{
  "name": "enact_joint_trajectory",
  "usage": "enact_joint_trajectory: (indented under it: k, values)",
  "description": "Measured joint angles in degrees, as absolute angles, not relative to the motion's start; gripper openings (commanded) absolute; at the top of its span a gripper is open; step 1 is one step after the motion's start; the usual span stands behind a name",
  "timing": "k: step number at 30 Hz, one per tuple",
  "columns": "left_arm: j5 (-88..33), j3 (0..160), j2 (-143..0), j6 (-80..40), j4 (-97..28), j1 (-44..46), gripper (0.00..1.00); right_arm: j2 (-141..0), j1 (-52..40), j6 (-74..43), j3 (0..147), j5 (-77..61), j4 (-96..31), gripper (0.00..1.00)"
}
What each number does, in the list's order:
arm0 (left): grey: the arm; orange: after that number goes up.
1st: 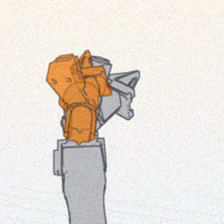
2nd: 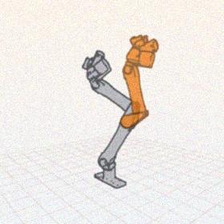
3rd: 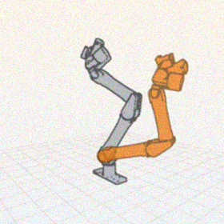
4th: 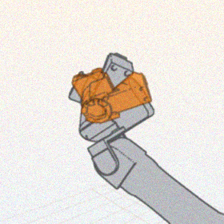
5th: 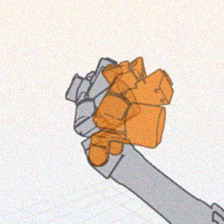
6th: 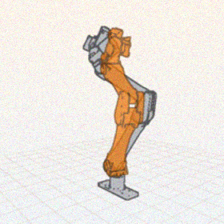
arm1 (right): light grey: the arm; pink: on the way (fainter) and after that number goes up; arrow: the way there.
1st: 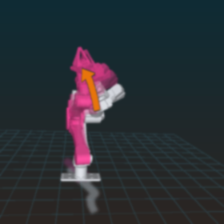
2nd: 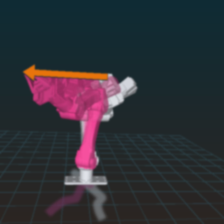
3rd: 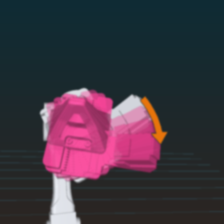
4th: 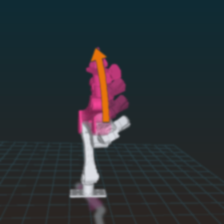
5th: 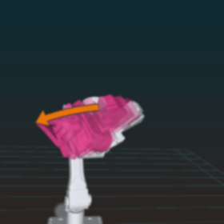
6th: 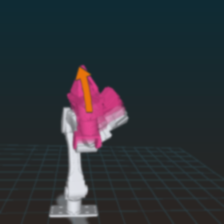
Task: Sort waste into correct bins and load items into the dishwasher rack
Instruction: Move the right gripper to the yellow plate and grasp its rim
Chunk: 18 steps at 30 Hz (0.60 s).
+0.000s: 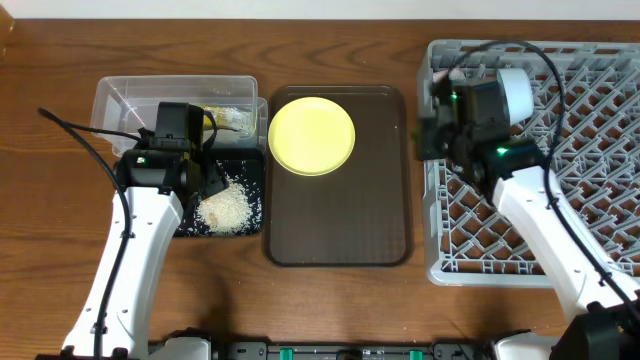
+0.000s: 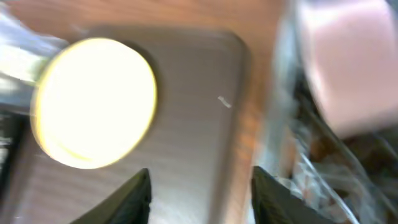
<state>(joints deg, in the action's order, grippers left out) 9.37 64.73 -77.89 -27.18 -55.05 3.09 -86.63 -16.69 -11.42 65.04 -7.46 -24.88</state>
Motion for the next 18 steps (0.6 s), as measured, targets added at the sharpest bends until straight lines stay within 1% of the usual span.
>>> enact_joint_trajectory:
  k: [5, 9, 14, 18]
  values:
    - [9.4, 64.7, -77.9, -27.2, -55.0, 3.1, 0.74, -89.6, -22.2, -12.3, 65.5, -8.6, -17.4, 0.55]
    - [9.4, 64.7, -77.9, -27.2, -55.0, 3.1, 0.74, -96.1, -25.8, -14.7, 65.7, -6.8, -12.9, 0.57]
    - [9.4, 64.7, -77.9, -27.2, -55.0, 3.1, 0.74, -104.6, -27.4, -18.3, 65.6, -4.4, -7.5, 0.57]
    - [9.4, 64.7, -77.9, -27.2, -55.1, 3.1, 0.74, -109.5, -27.9, -21.3, 65.6, -3.4, -3.2, 0.54]
